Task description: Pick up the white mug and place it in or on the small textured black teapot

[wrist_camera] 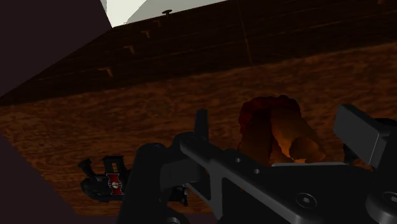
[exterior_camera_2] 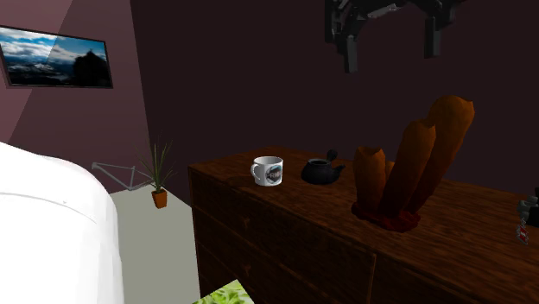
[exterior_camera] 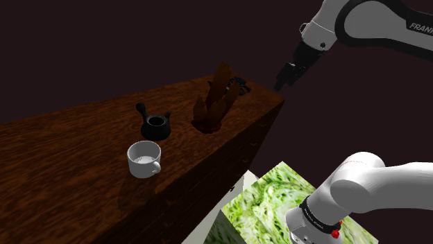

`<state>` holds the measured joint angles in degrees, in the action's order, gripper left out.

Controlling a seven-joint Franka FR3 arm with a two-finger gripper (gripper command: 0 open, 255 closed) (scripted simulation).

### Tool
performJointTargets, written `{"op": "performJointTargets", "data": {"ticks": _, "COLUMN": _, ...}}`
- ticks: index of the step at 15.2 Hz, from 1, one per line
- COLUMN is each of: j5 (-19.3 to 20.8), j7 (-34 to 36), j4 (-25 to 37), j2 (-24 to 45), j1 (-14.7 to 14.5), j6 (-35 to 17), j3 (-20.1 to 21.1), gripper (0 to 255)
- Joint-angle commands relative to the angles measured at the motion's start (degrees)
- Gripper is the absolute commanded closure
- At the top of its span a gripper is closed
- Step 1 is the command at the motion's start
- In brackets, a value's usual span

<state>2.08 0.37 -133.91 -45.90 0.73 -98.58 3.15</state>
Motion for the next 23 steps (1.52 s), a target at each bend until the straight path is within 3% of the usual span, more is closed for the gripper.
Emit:
{"op": "performJointTargets", "data": {"ticks": 1, "j5": 0.0, "j7": 0.0, "j4": 0.0, "j2": 0.0, "j1": 0.0, "j6": 0.0, "j3": 0.0, "gripper": 0}}
{"op": "performJointTargets", "data": {"ticks": 14, "j5": -6.3, "j7": 13.1, "j4": 0.5, "j2": 16.3, "j1": -3.6, "j6": -12.1, "j3": 12.0, "gripper": 0}}
{"op": "performJointTargets", "data": {"ticks": 23, "j5": -6.0, "j7": 22.8, "j4": 7.1, "j2": 32.4, "j1": -5.0, "j6": -19.4, "j3": 19.9, "gripper": 0}}
